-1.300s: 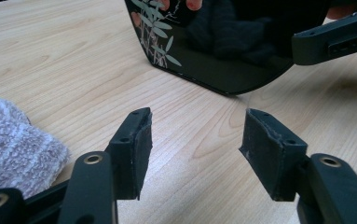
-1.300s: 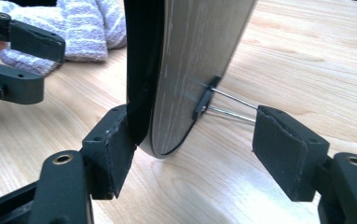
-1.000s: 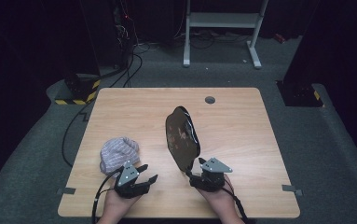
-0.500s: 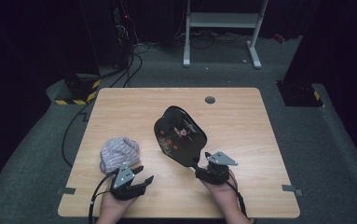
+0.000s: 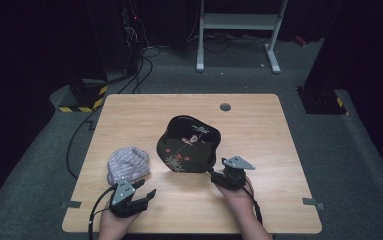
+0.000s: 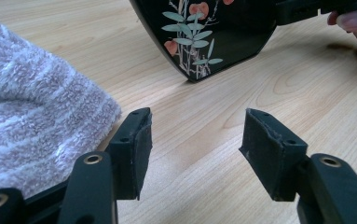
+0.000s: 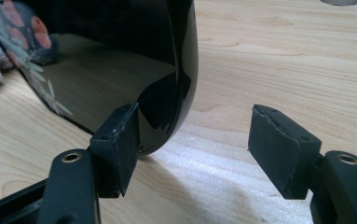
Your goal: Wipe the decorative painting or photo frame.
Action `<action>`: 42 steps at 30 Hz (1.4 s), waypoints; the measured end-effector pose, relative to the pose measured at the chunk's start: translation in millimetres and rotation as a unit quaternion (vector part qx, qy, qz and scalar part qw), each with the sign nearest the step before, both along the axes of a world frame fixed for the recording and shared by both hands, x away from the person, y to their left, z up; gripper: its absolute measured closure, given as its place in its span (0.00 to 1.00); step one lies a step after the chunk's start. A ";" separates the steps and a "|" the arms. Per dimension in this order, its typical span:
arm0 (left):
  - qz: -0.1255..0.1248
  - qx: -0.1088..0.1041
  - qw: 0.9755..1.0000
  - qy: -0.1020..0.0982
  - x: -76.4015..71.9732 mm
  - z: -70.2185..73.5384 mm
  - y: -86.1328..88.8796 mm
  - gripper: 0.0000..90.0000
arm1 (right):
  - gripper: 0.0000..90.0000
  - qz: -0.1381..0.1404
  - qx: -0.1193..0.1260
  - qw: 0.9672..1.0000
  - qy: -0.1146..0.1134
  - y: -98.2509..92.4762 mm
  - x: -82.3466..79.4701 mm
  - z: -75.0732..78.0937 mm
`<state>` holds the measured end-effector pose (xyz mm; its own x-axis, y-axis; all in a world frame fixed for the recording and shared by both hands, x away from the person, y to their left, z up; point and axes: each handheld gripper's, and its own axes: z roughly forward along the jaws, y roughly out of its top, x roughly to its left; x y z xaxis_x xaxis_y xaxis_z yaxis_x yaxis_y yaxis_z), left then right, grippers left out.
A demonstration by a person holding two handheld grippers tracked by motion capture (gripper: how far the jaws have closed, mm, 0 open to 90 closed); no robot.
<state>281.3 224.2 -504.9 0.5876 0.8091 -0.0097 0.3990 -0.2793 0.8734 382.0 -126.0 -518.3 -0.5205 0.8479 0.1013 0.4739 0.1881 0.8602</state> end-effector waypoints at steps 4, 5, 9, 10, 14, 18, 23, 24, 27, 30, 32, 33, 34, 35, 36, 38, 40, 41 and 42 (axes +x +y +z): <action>0.001 -0.001 1.000 0.000 -0.5 -0.5 0.7 0.47 | 0.38 -0.004 -0.001 1.000 0.000 0.0 2.1 -1.0; 0.001 0.000 1.000 0.001 -0.6 -0.5 0.8 0.47 | 0.38 -0.005 0.000 1.000 0.002 -0.3 2.5 -1.4; 0.001 0.002 1.000 0.001 -1.2 -0.7 1.6 0.47 | 0.38 -0.006 0.003 1.000 0.002 -0.7 3.5 -1.8; 0.001 0.001 1.000 0.001 -1.5 -0.8 1.6 0.47 | 0.38 -0.006 0.003 1.000 0.002 -0.6 3.6 -1.8; 0.001 0.000 1.000 0.001 -1.0 -0.6 2.1 0.48 | 0.39 -0.004 0.000 1.000 0.000 0.0 3.4 -1.9; 0.002 -0.002 1.000 0.001 1.6 -0.6 -0.5 0.47 | 0.39 -0.001 -0.004 1.000 -0.002 0.4 -0.1 0.1; -0.004 -0.005 1.000 0.000 10.4 0.2 -6.1 0.47 | 0.38 0.006 -0.014 1.000 -0.014 -1.3 -12.0 5.6; -0.005 -0.006 1.000 0.001 12.8 0.2 -7.2 0.47 | 0.39 0.006 -0.016 1.000 -0.017 -2.4 -15.2 6.4; -0.007 -0.011 1.000 0.003 19.6 0.1 -9.3 0.47 | 0.39 0.007 -0.021 0.999 -0.023 -7.9 -23.9 7.6; -0.006 -0.012 1.000 0.004 28.3 -1.2 -13.5 0.47 | 0.39 0.003 -0.027 0.999 -0.025 -15.3 -32.4 7.5; -0.010 -0.009 1.000 0.005 32.1 -2.0 -17.0 0.47 | 0.40 -0.002 -0.026 0.999 -0.026 -20.7 -37.2 8.4; -0.012 -0.010 1.000 0.007 33.3 -2.0 -18.4 0.47 | 0.41 -0.007 -0.024 0.999 -0.029 -24.8 -40.0 9.3; -0.014 -0.010 1.000 0.007 34.4 -1.7 -19.5 0.47 | 0.41 -0.010 -0.024 0.999 -0.031 -27.9 -41.8 9.9; -0.014 -0.011 1.000 0.005 35.5 -1.6 -20.8 0.47 | 0.42 -0.014 -0.022 0.999 -0.031 -30.5 -43.1 10.2; -0.017 -0.008 1.000 0.006 36.6 -1.5 -21.9 0.47 | 0.42 -0.017 -0.021 0.999 -0.029 -32.6 -44.0 9.8; -0.019 -0.006 1.000 0.007 38.7 -2.7 -24.5 0.47 | 0.42 -0.021 -0.023 0.999 -0.022 -35.1 -44.9 7.7; -0.021 -0.005 1.000 0.012 40.5 -3.9 -26.7 0.47 | 0.42 -0.022 -0.027 0.999 -0.019 -36.3 -45.7 6.0; -0.023 -0.005 1.000 0.012 40.8 -4.0 -27.0 0.47 | 0.42 -0.023 -0.027 0.999 -0.019 -36.7 -46.2 5.8; -0.024 -0.008 1.000 0.011 40.7 -3.7 -27.4 0.47 | 0.42 -0.024 -0.026 0.999 -0.019 -36.9 -46.4 5.9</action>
<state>321.9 196.9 -508.7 0.6249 0.7799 -0.0354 0.4053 -0.2854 0.8685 335.6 -162.9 -512.4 -0.4821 0.8754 0.0367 0.4502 0.2115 0.8675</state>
